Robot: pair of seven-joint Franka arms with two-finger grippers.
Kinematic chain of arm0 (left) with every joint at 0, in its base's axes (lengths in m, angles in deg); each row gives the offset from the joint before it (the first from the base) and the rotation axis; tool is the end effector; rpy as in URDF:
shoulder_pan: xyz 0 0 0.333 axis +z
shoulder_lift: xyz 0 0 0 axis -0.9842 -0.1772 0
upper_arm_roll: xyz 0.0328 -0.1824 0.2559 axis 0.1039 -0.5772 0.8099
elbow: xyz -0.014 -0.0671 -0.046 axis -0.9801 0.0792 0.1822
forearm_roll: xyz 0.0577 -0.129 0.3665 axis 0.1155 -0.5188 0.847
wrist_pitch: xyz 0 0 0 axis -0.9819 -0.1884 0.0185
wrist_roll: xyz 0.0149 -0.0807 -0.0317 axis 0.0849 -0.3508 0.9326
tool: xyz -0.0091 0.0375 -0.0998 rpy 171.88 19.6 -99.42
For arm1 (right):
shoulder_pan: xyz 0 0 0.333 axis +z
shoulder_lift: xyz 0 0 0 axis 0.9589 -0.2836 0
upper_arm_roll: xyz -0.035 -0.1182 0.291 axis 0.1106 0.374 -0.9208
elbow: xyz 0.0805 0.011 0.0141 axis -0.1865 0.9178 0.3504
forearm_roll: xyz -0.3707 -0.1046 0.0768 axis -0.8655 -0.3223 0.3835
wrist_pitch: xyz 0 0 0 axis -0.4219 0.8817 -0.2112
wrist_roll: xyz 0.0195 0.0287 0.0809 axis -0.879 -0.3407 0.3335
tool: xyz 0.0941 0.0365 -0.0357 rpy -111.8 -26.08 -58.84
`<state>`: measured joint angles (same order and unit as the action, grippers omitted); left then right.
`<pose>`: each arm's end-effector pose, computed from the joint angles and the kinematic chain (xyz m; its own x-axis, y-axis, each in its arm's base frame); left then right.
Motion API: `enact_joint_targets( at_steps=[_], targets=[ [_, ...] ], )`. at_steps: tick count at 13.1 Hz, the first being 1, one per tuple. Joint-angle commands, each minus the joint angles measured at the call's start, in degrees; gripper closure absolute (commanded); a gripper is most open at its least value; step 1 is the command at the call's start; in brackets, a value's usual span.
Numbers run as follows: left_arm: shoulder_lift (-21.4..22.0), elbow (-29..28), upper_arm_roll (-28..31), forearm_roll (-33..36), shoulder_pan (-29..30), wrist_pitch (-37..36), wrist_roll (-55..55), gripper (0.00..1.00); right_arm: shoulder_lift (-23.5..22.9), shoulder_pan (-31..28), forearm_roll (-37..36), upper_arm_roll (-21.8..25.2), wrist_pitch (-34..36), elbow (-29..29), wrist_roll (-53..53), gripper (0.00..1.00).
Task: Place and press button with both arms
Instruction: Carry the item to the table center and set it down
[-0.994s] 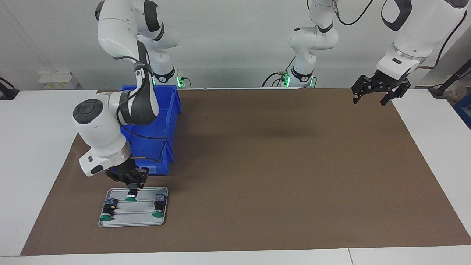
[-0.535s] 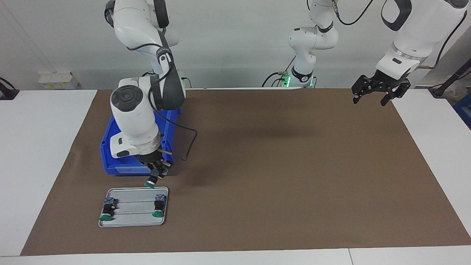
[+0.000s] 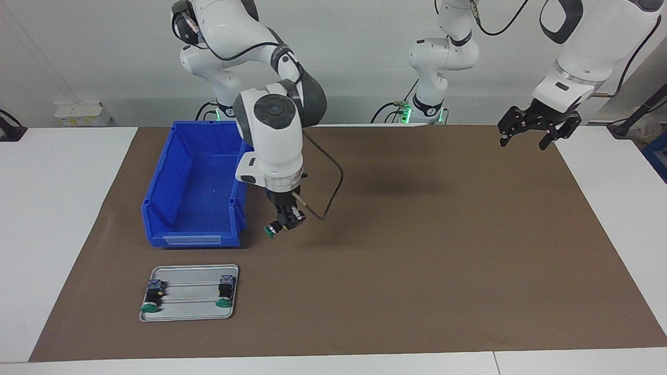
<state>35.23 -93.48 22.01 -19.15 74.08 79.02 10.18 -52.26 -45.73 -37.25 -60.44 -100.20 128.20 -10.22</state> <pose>0.5579 -0.0199 0.6224 0.9839 -0.1788 0.0001 -0.1788 -0.9837 0.0187 0.6437 0.2981 0.4630 0.4951 -0.8667 0.0609 -0.8678 -0.4968 -0.0154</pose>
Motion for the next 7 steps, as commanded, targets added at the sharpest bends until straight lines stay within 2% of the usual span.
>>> enact_joint_targets(
  at_steps=[1, 4, 7],
  targets=[
    [0.68, -0.19, -0.40, 0.92, 0.45, -0.33, -0.46, 0.00, -2.42, 2.17, -0.54, -2.17, -0.01, -2.59, -11.53, 0.94],
    [0.68, -0.19, -0.40, 0.92, 0.53, -0.33, -0.46, 0.00, -8.64, 6.30, -1.25, -2.71, -0.81, -5.65, -23.49, 0.95],
    [0.68, -0.19, -0.48, 0.92, 0.45, -0.33, -0.46, 0.00, -11.46, 7.97, -1.25, -2.80, -2.03, -6.81, -31.67, 0.95]
  ],
)
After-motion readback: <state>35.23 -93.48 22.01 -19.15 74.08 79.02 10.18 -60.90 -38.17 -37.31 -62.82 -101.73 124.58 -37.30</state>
